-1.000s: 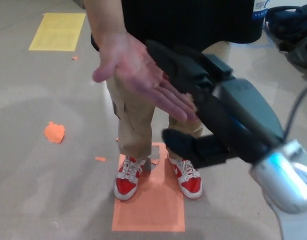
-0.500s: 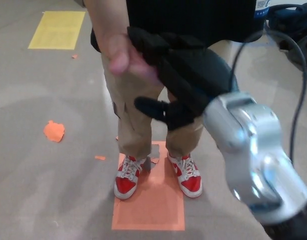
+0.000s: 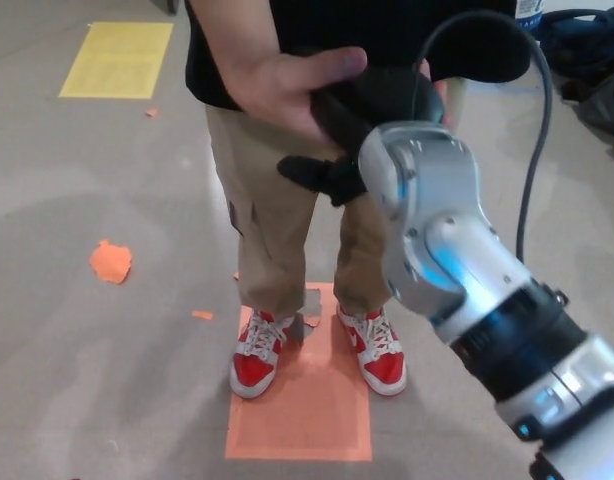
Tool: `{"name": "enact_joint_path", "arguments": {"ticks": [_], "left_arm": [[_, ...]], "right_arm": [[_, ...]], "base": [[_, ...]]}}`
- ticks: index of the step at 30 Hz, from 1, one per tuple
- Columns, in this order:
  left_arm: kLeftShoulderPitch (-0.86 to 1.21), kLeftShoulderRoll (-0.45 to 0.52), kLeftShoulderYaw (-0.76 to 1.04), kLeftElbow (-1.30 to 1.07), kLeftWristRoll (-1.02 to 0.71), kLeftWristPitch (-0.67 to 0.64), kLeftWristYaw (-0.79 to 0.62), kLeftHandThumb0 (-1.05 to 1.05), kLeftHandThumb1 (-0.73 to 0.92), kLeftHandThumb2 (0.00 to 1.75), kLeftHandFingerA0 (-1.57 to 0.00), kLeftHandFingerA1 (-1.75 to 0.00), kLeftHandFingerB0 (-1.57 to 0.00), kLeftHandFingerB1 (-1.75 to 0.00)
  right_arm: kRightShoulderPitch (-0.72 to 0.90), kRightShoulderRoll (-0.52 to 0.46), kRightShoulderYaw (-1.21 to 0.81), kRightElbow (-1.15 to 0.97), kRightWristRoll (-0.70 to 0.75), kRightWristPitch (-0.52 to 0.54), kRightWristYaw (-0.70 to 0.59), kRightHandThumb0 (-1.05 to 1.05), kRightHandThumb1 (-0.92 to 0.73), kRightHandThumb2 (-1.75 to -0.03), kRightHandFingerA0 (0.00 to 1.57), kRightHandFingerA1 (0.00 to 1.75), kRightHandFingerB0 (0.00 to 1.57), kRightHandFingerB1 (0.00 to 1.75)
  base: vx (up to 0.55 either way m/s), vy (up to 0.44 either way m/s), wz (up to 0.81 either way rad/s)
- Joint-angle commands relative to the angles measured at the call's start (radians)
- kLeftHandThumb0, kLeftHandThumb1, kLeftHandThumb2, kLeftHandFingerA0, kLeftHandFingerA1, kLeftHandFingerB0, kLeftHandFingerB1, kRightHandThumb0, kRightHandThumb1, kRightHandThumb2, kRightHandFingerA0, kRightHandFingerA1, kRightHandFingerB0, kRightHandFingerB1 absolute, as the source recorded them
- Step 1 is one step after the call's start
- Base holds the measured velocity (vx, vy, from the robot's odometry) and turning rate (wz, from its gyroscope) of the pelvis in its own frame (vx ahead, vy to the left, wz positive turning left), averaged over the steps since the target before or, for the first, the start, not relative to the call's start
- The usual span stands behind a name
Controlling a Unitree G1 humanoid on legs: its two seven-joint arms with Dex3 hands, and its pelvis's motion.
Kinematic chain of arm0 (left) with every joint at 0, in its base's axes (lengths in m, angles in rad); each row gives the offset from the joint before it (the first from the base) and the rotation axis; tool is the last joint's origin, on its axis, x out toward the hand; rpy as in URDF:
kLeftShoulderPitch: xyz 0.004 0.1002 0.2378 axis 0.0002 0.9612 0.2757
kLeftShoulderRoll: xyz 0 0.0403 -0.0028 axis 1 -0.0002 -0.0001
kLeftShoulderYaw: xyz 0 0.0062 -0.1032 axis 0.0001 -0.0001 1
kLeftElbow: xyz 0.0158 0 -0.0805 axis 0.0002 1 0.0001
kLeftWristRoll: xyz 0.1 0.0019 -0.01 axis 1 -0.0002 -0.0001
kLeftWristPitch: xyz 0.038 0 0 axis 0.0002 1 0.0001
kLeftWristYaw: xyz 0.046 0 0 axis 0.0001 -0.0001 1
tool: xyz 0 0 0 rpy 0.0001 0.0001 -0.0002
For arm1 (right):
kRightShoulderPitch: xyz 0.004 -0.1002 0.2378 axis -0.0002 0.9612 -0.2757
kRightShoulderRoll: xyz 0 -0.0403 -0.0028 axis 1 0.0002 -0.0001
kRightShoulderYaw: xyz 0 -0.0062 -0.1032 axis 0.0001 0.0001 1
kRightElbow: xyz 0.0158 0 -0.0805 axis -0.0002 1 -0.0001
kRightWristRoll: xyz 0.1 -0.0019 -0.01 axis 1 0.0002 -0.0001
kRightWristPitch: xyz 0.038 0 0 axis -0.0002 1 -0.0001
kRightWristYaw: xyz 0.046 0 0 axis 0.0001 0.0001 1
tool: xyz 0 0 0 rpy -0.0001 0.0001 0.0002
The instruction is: The robot extends its right arm to grab a person's hand and shakes it
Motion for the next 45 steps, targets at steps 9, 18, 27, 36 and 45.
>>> {"name": "enact_joint_path", "arguments": {"ticks": [9,18,27,36,45], "left_arm": [[0.007,0.008,0.02,0.005,-0.027,-0.042,-0.022,-0.69,0.78,1.03,-0.04,-0.42,0.0,-0.38],[0.0,0.01,0.025,0.009,-0.033,-0.035,-0.023,-0.3,0.7,1.19,0.0,-0.48,-0.01,-0.48],[0.007,0.013,0.024,0.028,-0.042,-0.06,-0.042,-0.57,0.92,0.75,-0.12,-0.32,-0.09,-0.3],[0.01,0.023,0.001,0.008,-0.008,-0.037,-0.032,-0.31,0.68,1.18,0.0,-0.48,0.0,-0.48],[-0.006,0.027,-0.009,0.003,-0.004,-0.035,-0.028,-0.31,0.68,1.18,0.0,-0.48,0.0,-0.48]], "right_arm": [[-0.001,0.002,-0.27,0.11,0.344,-0.169,-0.146,-0.24,-0.52,-0.56,1.01,0.74,0.41,0.42],[0.066,0.093,-0.502,-0.47,0.584,-0.123,-0.051,-0.19,-0.85,-0.65,1.23,0.66,0.78,0.5],[0.094,0.107,-0.548,-0.608,0.629,-0.071,-0.026,-0.1,-0.82,-0.64,1.24,0.67,0.77,0.58],[0.115,0.044,-0.529,0.072,0.614,-0.209,-0.151,-0.1,-0.75,-0.69,1.19,0.68,0.84,0.61],[0.139,0.05,-0.478,0.38,0.598,-0.299,-0.196,-0.13,-0.7,-0.72,1.21,0.75,0.81,0.58]], "base": [[0.0,0.0,0.0],[0.0,0.0,0.0],[0.0,0.0,0.0],[0.0,0.0,0.0],[0.0,0.0,0.0]]}}
